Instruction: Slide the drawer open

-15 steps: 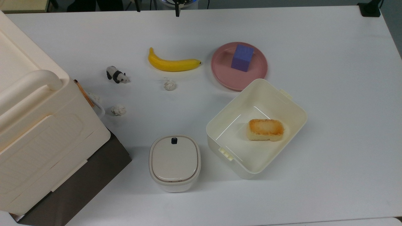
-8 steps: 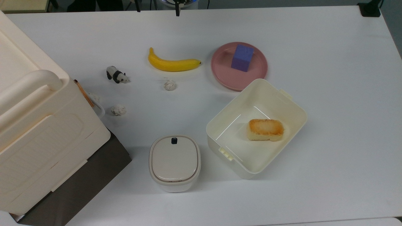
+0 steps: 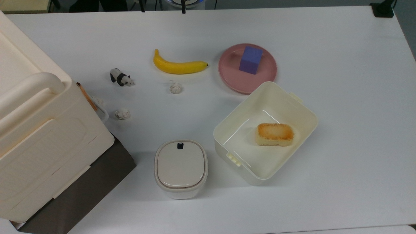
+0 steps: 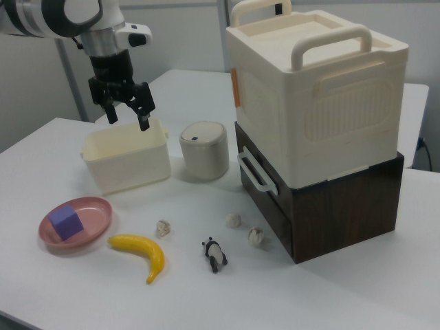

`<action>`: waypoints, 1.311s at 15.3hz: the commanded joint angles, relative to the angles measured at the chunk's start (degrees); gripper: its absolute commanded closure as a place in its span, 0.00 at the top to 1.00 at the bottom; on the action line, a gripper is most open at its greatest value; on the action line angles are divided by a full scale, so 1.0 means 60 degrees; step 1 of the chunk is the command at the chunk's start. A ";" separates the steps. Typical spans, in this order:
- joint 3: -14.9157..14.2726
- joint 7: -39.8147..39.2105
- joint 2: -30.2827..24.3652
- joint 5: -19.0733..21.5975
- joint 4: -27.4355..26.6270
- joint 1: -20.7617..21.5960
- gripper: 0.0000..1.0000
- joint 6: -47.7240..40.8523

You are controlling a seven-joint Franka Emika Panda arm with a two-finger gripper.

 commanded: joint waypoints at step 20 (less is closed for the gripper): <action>-0.0002 -0.7768 0.1394 -0.1333 -0.0071 -0.1539 1.00 0.2597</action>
